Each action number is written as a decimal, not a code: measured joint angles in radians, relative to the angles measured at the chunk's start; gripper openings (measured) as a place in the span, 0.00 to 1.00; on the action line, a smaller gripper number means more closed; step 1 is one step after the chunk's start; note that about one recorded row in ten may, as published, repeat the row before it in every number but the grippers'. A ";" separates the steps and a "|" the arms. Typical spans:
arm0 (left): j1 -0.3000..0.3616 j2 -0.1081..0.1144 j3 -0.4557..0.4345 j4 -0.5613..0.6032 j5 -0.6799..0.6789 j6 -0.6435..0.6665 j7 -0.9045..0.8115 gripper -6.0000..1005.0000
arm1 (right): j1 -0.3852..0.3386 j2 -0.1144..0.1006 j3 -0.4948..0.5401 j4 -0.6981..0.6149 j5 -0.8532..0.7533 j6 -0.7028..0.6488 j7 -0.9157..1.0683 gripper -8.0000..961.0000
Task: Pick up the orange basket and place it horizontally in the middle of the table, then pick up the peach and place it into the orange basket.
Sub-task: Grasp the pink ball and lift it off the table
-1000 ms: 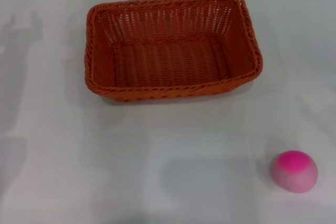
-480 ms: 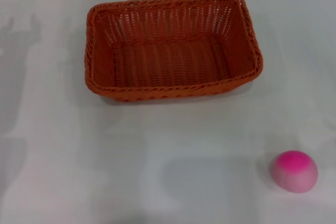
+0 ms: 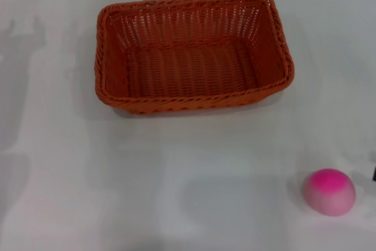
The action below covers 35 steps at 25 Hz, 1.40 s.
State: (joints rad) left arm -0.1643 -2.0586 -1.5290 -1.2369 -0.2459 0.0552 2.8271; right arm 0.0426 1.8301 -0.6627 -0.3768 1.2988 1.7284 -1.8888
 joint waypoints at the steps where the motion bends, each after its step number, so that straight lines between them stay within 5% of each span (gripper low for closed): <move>1: -0.001 0.000 0.000 0.000 0.000 0.000 0.000 0.53 | 0.004 0.006 0.000 -0.001 -0.013 0.000 0.000 0.90; 14: -0.001 0.005 0.000 0.003 0.000 0.000 0.000 0.53 | 0.009 0.060 0.003 -0.028 -0.112 -0.003 0.008 0.90; 35: 0.010 0.000 0.000 0.004 0.000 0.000 0.000 0.53 | 0.075 0.100 0.000 -0.036 -0.188 -0.053 0.046 0.90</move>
State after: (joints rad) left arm -0.1542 -2.0586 -1.5294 -1.2333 -0.2463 0.0551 2.8272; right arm 0.1174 1.9299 -0.6631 -0.4126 1.1109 1.6756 -1.8424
